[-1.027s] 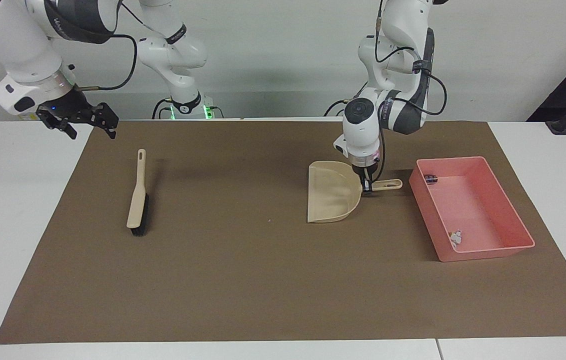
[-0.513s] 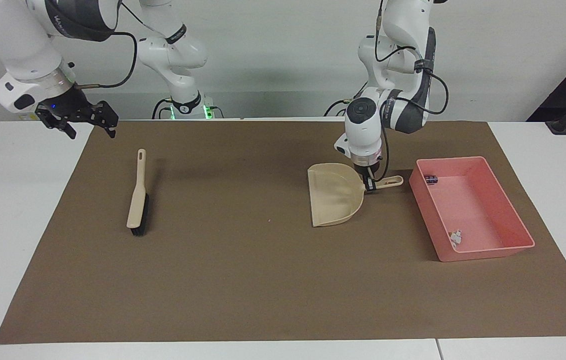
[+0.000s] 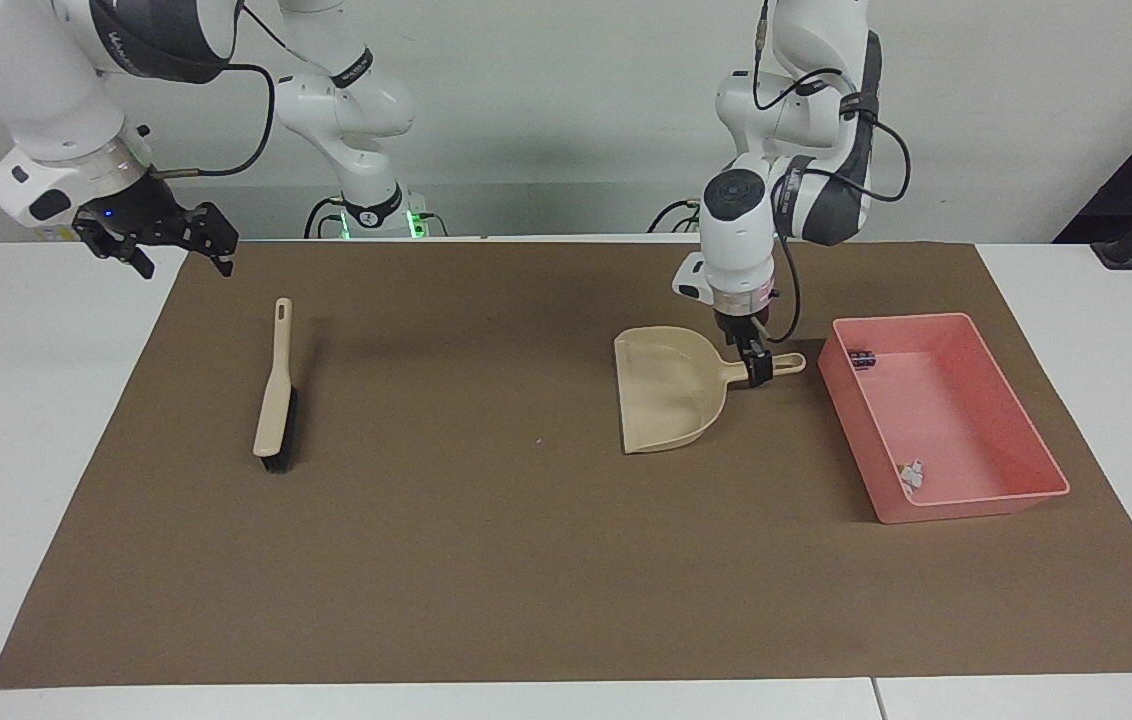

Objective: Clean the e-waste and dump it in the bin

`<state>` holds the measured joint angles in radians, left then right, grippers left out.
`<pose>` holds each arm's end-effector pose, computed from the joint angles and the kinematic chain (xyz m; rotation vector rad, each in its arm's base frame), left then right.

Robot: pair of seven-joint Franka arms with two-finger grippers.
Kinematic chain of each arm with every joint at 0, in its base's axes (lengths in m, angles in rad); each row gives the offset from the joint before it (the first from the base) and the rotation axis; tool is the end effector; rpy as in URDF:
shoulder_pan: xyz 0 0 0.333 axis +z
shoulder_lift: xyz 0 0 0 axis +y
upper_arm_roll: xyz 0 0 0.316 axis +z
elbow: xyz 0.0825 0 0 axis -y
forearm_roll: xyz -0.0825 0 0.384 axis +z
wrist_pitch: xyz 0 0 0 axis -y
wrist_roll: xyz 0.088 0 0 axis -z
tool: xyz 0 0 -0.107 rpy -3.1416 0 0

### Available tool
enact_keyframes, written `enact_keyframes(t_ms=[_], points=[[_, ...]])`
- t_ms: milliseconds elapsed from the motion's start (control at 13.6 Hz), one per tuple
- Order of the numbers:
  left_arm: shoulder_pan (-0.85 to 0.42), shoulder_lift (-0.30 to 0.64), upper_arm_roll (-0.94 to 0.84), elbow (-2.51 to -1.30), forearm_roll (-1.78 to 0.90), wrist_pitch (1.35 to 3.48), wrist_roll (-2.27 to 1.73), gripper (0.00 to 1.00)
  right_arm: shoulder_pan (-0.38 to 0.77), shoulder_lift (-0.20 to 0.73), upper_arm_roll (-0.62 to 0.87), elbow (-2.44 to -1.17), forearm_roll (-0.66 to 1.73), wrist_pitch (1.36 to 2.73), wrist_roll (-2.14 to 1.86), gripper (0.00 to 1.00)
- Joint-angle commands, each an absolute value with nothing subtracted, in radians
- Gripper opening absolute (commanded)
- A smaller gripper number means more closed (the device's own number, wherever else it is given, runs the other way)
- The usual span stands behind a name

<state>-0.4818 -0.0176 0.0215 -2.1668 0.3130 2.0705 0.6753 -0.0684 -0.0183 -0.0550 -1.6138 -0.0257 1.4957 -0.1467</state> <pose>0.4768 -0.2186 0.3981 -2.2946 1.7396 0.1540 0.5350 -0.0696 0.6082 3.1263 0.0355 -0.1600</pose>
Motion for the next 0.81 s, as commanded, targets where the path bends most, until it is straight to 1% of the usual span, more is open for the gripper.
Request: enact_keyframes(t_ms=[0,147,220,293,440,587,660,733], points=[[-0.407,-0.129,0.021,-2.194,0.296,2.001,0.437,0.97,-0.072,-0.029,-0.052,-1.624,-0.014,1.509,-0.143,0.99],[-0.361,-0.164,0.029,-2.194,0.256,1.956,0.388,0.97,-0.072,-0.028,-0.052,-1.623,-0.014,1.519,-0.143,0.99],[-0.307,-0.173,0.031,-2.189,0.191,1.951,0.338,0.97,-0.072,-0.028,-0.052,-1.623,-0.015,1.522,-0.143,0.99],[-0.257,-0.17,0.031,-2.178,0.142,1.944,0.24,0.97,-0.072,-0.028,-0.052,-1.623,-0.015,1.523,-0.144,0.99],[-0.206,-0.17,0.034,-2.134,0.117,1.911,0.129,0.97,-0.072,-0.028,-0.054,-1.623,-0.015,1.522,-0.144,0.99],[-0.137,-0.128,0.034,-2.021,0.013,1.869,0.124,0.98,-0.072,-0.028,-0.054,-1.623,-0.014,1.523,-0.146,0.99],[-0.105,-0.088,0.034,-1.925,-0.026,1.812,0.124,0.98,-0.072,-0.028,-0.054,-1.624,-0.015,1.523,-0.146,0.99],[-0.1,-0.056,0.034,-1.849,-0.029,1.768,0.124,0.98,-0.072,-0.028,-0.052,-1.623,-0.014,1.523,-0.146,0.99]])
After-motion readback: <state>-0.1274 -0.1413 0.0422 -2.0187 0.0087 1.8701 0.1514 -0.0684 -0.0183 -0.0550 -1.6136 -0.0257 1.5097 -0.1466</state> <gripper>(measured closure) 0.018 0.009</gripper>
